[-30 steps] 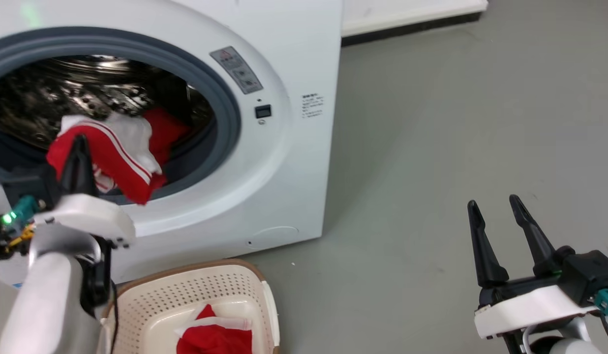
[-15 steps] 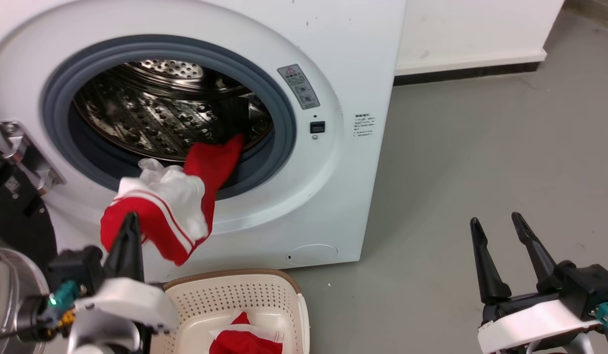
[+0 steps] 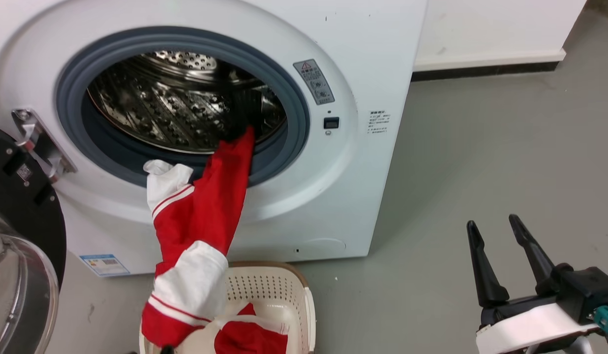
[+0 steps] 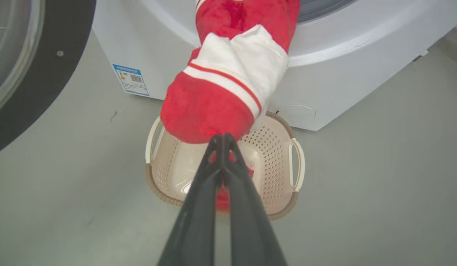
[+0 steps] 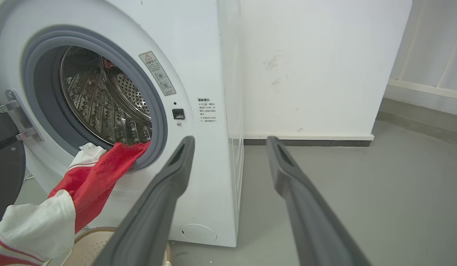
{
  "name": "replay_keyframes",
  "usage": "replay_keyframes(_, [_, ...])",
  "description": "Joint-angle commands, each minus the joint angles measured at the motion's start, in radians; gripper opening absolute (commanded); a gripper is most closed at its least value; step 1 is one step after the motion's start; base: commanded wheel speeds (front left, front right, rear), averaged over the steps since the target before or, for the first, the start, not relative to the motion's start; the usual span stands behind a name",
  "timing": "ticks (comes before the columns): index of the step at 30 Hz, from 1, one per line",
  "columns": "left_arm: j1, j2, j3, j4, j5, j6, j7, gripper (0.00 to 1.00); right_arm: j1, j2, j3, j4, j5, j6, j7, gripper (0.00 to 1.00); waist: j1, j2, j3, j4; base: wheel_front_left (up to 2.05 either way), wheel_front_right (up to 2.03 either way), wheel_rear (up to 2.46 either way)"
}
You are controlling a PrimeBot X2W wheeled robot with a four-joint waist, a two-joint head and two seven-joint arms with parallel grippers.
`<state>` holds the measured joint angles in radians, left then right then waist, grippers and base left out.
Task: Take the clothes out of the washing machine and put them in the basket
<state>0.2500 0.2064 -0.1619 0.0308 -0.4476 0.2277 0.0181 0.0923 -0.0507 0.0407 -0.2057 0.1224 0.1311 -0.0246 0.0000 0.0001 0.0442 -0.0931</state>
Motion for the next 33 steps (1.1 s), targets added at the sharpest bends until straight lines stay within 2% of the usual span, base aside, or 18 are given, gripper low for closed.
replay_keyframes(1, [-0.01,-0.008,-0.002,0.038,-0.001,-0.008,-0.019,0.0,-0.016,0.001,0.001,-0.012,-0.009,-0.001,0.001,1.0,0.0,-0.0001,0.034,-0.003,0.0,0.0,0.0])
replay_keyframes(7, [-0.112,-0.048,-0.001,0.248,-0.021,-0.029,-0.089,0.0,-0.069,-0.003,0.001,-0.03,-0.014,-0.001,0.001,1.0,0.0,-0.0001,0.145,-0.034,0.0,0.0,0.0])
replay_keyframes(14, [-0.294,-0.06,0.02,0.501,-0.03,-0.053,-0.179,0.0,-0.131,-0.029,-0.007,-0.035,0.01,-0.001,-0.014,1.0,0.0,-0.0001,0.272,-0.081,0.0,0.0,0.0])
replay_keyframes(24, [-0.604,-0.031,0.077,0.82,-0.044,-0.066,-0.265,0.0,-0.212,-0.069,-0.017,-0.053,0.051,-0.001,-0.053,1.0,0.0,-0.0001,0.498,-0.145,0.0,0.0,0.0])
replay_keyframes(33, [-0.802,0.011,0.115,0.98,-0.031,-0.074,-0.284,0.0,-0.26,-0.089,-0.013,-0.027,0.071,-0.001,-0.1,1.0,0.0,-0.0001,0.609,-0.186,0.0,0.0,0.0])
